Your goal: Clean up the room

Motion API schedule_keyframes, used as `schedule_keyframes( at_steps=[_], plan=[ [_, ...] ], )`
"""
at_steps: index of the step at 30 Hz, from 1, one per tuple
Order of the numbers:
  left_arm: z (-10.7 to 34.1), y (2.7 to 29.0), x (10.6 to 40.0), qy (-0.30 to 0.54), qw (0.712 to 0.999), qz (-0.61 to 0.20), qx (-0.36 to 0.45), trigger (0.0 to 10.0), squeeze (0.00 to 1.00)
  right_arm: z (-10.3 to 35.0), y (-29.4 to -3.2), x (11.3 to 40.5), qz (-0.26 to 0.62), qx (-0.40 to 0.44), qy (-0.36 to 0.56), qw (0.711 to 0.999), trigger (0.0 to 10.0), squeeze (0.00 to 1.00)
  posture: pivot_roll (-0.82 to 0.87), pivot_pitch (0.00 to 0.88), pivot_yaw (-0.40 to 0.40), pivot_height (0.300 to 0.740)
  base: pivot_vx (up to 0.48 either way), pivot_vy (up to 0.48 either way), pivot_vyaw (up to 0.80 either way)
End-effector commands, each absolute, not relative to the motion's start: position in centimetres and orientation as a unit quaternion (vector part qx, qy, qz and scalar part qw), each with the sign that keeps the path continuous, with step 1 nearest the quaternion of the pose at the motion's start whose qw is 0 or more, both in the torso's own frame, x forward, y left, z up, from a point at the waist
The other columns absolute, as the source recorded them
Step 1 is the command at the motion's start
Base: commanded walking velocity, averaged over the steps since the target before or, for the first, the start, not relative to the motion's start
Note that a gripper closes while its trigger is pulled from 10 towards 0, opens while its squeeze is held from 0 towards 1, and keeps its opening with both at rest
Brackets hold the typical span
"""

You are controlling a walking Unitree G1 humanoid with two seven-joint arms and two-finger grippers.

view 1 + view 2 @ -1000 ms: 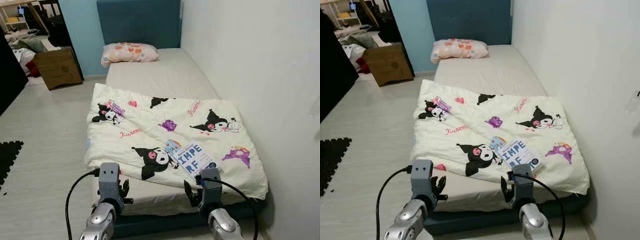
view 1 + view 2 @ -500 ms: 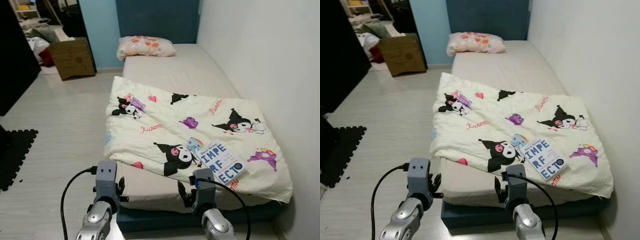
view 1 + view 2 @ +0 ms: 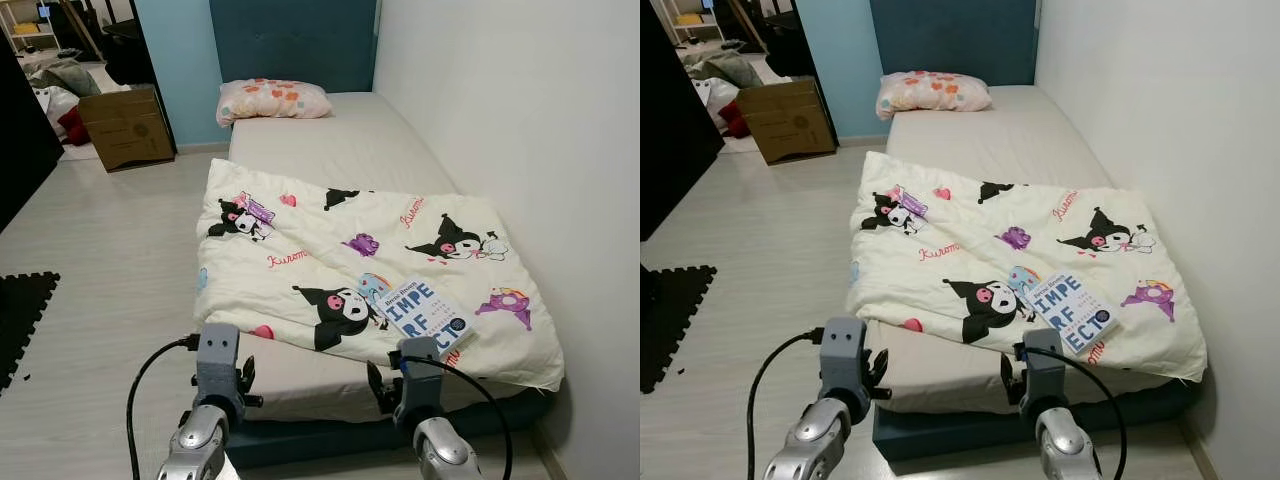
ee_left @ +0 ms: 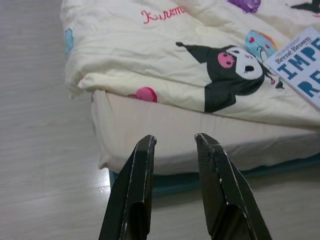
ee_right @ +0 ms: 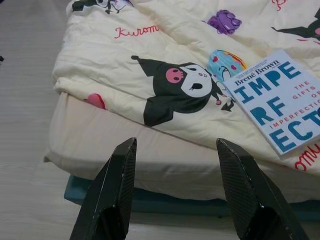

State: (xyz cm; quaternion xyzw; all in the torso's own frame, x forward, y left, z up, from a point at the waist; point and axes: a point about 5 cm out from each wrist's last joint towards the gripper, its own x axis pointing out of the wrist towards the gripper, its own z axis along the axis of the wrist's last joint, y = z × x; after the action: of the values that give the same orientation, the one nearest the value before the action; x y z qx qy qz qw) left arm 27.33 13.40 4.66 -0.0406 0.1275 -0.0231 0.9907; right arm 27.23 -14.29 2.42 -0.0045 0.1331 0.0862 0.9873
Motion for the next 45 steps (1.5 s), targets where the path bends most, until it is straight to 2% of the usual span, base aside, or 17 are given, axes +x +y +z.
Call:
schedule_keyframes(
  at_steps=[1, 16, 45],
  plan=[
    [4.58, 13.64, 27.02, 0.124, 0.991, -0.022, -0.041, 10.0, 0.0, 2.0, -13.99, 27.03, 0.089, -0.001, 0.144, 0.986, 10.0, 0.0, -0.05, 0.09, 0.025, 0.74, 0.319, 0.0, 0.0],
    [4.8, 13.57, 26.95, 0.116, 0.992, -0.024, -0.041, 10.0, 0.0, 1.85, -13.83, 26.82, 0.092, 0.001, 0.146, 0.985, 10.0, 0.0, -0.05, 0.079, 0.025, 0.74, 0.374, 0.0, 0.0],
    [5.14, 13.74, 27.09, 0.1, 0.995, -0.011, -0.027, 10.0, 0.0, 1.89, -13.76, 26.99, 0.09, 0.007, 0.141, 0.986, 10.0, 0.0, -0.04, 0.083, 0.028, 0.74, 0.0, 0.0, 0.0]
  ],
)
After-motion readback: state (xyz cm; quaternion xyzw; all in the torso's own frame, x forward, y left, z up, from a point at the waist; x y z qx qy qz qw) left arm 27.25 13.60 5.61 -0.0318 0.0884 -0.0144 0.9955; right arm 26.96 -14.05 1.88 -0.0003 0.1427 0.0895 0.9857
